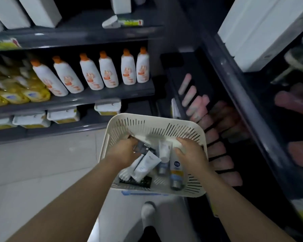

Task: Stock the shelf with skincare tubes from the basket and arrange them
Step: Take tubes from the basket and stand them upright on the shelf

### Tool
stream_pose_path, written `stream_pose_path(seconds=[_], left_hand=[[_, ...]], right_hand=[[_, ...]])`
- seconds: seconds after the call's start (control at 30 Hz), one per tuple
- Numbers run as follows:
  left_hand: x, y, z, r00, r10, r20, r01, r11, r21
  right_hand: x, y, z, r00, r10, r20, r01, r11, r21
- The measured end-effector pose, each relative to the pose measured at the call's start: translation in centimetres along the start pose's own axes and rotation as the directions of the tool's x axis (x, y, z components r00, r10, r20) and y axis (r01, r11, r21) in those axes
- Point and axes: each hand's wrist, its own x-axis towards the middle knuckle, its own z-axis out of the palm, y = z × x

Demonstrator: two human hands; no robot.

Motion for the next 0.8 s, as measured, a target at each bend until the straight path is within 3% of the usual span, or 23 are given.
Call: stream_pose_path(seconds=[0.27, 0.5, 0.6, 0.7, 0.8], left_hand=[[7.9, -3.2, 9.8, 0.961, -0.17, 0.219, 0.164, 0.985, 0.046], [10.2, -2.9, 13.8, 0.939, -0.17, 0.298, 0.182, 0.983, -0.011], [10.1, -2.9, 13.1, 0.946, -0.184, 0.268, 0.208, 0.976, -0.062], [9.8, -3.3, 11.0, 0.965, -0.215, 0.151, 0.244, 0.947, -0.21], [9.7, -4.0, 8.6, 0.967, -0.252, 0.027, 0.25, 0.937, -0.245]], right_hand=[[5.5, 4.8, 7.0, 0.992, 0.064, 0.109, -0.068, 0.997, 0.034], [8.0, 7.2, 9.8, 0.981, 0.133, 0.14, -0.14, 0.989, 0.043], [8.7, 7.8, 10.5, 0.975, 0.164, 0.15, -0.172, 0.984, 0.04], [9.4, 8.1, 11.4, 0.961, 0.21, 0.182, -0.217, 0.976, 0.017], [10.2, 7.7, 12.6, 0.94, 0.272, 0.206, -0.287, 0.957, 0.048]])
